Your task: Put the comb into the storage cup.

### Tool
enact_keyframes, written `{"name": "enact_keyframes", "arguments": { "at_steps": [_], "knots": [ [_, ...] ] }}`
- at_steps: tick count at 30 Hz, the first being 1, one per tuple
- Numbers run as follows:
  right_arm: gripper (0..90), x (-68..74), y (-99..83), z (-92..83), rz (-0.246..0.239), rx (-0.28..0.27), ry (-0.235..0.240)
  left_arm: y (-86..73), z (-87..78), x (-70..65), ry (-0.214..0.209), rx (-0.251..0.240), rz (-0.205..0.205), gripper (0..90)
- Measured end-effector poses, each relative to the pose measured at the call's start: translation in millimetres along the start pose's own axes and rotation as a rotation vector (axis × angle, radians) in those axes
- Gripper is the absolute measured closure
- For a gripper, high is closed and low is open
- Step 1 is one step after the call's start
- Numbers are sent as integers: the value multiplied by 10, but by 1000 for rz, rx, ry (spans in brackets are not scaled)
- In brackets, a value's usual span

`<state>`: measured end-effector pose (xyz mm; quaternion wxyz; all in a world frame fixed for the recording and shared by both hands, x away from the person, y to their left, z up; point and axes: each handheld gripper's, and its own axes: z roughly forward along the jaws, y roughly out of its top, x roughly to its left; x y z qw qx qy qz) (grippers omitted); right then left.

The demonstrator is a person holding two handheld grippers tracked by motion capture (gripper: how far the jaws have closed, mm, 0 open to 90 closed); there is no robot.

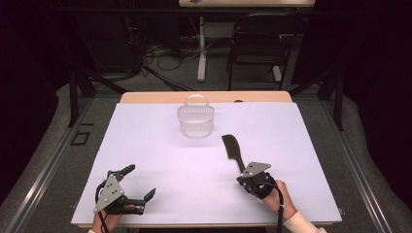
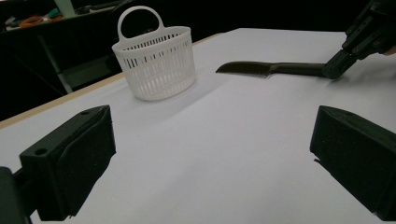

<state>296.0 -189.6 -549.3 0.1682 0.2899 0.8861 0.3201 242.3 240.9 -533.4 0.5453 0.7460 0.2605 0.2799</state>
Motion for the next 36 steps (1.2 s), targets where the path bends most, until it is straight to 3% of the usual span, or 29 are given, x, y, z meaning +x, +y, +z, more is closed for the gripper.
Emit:
{"name": "enact_keyframes", "arguments": {
  "at_steps": [9,36],
  "knots": [
    [900,-58,-23,-21,17,15,-37,0,-5,-2,0,-2,1,0],
    [900,-283,-84,-43,75,76,-56,9,-18,-18,7,-2,15,0]
  ]
}}
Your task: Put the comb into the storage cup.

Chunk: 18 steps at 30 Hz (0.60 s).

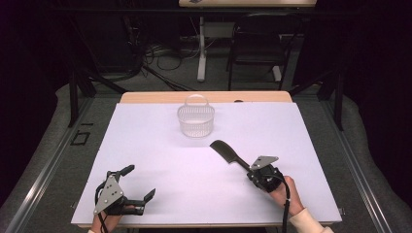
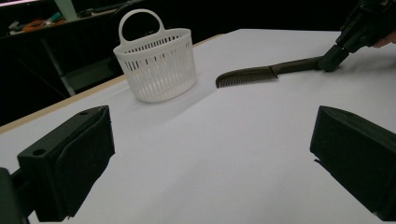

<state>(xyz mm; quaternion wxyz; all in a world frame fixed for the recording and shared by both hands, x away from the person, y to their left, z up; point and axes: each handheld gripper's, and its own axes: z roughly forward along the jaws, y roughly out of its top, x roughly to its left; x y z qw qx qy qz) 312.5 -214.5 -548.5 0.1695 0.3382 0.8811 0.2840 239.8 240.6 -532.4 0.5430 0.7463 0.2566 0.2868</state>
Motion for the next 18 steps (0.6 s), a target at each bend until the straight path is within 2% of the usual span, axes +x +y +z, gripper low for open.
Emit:
{"name": "enact_keyframes", "arguments": {
  "at_steps": [7,9,13,18],
  "knots": [
    [900,-61,-5,1,5,0,-2,2,1,-6,-1,-1,7,0],
    [900,-83,-12,0,25,3,-9,3,1,-8,-1,0,10,0],
    [900,-115,-17,-4,32,2,-17,0,4,-5,-4,2,8,0],
    [900,-147,-25,-19,28,8,-25,1,4,-11,-6,3,11,0]
  ]
}}
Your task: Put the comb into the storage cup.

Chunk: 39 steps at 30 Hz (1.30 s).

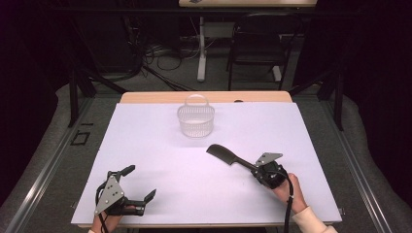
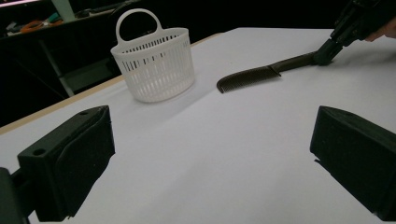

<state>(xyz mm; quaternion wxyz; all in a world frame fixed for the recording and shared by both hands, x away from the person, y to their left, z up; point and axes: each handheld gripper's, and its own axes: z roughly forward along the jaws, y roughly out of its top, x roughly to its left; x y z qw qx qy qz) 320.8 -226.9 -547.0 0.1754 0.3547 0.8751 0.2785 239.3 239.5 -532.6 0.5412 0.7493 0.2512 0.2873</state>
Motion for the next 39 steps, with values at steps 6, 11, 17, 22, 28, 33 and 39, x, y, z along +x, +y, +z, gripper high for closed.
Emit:
{"name": "enact_keyframes", "arguments": {
  "at_steps": [6,11,17,22,28,33,39],
  "knots": [
    [900,-21,-4,12,19,-5,-6,-2,1,3,-1,1,-1,0],
    [900,-47,-7,22,25,-8,-16,-2,0,3,0,0,-2,0],
    [857,-67,-20,3,43,-13,-8,-2,2,2,-1,2,0,0],
    [724,-45,-7,-42,26,-8,23,-3,5,-1,-3,5,3,0],
    [495,-39,54,-141,29,-15,47,-3,4,3,3,0,6,0],
    [293,-29,73,-157,21,-11,44,-4,4,3,4,0,5,0],
    [143,-1,107,-176,3,4,51,-5,7,1,3,2,1,0]
  ]
}}
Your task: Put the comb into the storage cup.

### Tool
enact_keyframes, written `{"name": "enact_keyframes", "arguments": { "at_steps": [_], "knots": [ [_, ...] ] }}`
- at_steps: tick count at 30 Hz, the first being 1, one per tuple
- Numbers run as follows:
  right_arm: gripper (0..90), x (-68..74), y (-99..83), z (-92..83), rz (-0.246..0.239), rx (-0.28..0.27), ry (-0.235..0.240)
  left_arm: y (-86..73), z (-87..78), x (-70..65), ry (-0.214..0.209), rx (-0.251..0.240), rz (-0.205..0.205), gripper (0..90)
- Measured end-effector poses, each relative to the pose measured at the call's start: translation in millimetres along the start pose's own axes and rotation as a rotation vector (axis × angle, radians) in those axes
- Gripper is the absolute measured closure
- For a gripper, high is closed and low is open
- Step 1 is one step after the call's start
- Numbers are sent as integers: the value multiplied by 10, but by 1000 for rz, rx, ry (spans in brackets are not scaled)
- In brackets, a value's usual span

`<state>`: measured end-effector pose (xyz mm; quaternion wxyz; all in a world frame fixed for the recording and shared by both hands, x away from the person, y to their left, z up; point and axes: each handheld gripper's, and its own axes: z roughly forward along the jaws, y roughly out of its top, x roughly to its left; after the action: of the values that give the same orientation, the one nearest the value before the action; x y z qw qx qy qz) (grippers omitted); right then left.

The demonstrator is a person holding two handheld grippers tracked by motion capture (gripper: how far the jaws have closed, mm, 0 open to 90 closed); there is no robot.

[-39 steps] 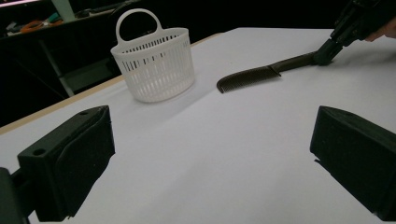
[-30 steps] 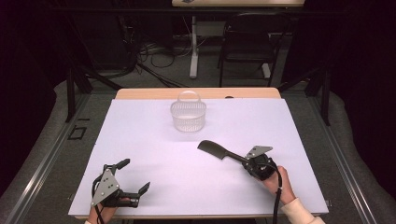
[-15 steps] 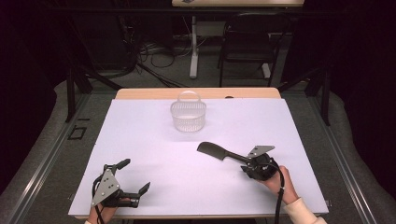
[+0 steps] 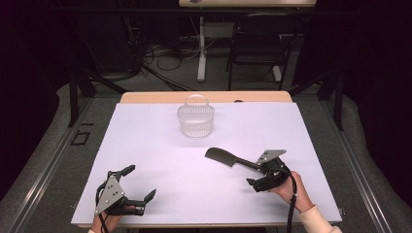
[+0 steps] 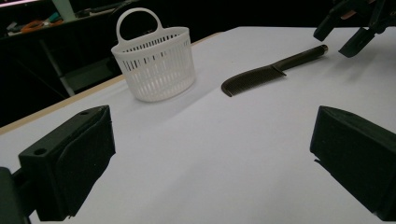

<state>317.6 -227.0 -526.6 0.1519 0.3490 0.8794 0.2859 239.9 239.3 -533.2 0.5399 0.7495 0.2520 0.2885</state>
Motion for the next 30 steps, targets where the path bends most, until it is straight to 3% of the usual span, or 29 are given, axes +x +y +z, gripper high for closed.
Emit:
{"name": "enact_keyframes", "arguments": {
  "at_steps": [10,19,25,30],
  "knots": [
    [0,15,64,22,-39,29,9,-4,7,4,5,8,3,0],
    [0,-2,168,67,-106,57,23,-7,13,8,6,12,1,0],
    [0,-13,264,129,-143,106,17,-5,12,5,6,11,1,1],
    [0,-33,337,178,-172,99,14,-2,11,4,8,10,2,0]
  ]
}}
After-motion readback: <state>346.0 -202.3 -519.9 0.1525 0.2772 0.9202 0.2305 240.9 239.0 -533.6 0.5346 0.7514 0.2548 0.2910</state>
